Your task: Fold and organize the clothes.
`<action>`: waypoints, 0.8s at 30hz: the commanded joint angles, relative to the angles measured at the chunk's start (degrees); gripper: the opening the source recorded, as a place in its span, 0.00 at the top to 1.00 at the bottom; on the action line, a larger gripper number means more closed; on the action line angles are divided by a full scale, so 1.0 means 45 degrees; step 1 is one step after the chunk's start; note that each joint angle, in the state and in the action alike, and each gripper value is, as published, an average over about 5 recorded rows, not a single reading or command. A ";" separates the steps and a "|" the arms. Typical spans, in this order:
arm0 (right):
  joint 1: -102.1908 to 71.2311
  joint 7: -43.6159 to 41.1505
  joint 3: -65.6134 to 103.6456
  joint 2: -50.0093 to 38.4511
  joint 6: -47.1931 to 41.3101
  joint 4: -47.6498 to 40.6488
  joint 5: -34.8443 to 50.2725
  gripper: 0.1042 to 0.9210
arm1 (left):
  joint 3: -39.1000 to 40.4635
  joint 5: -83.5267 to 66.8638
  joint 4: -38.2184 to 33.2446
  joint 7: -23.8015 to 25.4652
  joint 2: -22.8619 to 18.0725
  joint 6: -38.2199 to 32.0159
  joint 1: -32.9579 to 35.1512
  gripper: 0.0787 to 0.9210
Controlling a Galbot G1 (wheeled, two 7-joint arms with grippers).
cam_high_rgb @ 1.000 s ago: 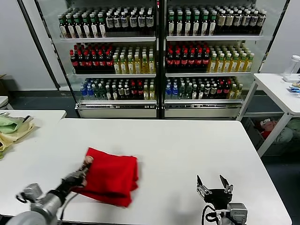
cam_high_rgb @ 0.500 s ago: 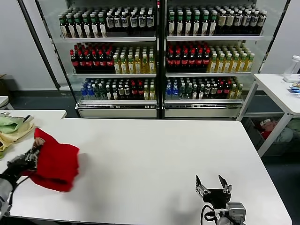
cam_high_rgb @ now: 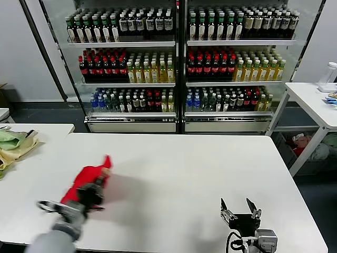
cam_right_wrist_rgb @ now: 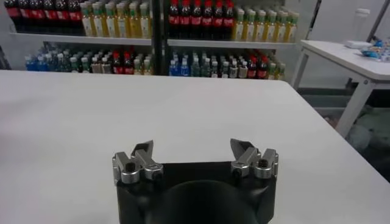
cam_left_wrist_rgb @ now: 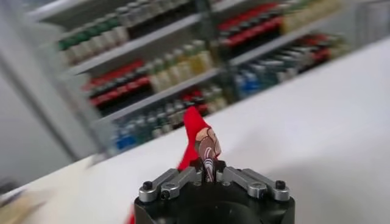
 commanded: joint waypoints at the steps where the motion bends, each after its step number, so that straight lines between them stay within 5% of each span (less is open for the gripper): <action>1: 0.0027 -0.0005 -0.0028 -0.0006 -0.0006 -0.0009 -0.0005 0.12 | 0.5371 0.3966 0.0554 -0.0926 -0.3207 0.0127 -0.2124 0.91; 7: 0.0072 -0.0023 -0.0088 -0.0012 -0.0004 0.0005 -0.0006 0.12 | 0.5089 0.2373 0.1151 -0.1913 -0.3766 0.0086 -0.3062 0.90; 17: 0.0771 -0.0241 0.0213 -0.0233 -0.0129 -0.0244 0.0087 0.12 | 0.3628 0.0664 0.0720 -0.1801 -0.3407 -0.0598 -0.4122 0.58; 24: 0.3677 -0.1234 -0.0626 0.0044 -0.0073 -0.2718 0.1113 0.12 | 0.0173 0.2389 0.1134 0.0464 -0.1691 -0.4880 -0.2562 0.34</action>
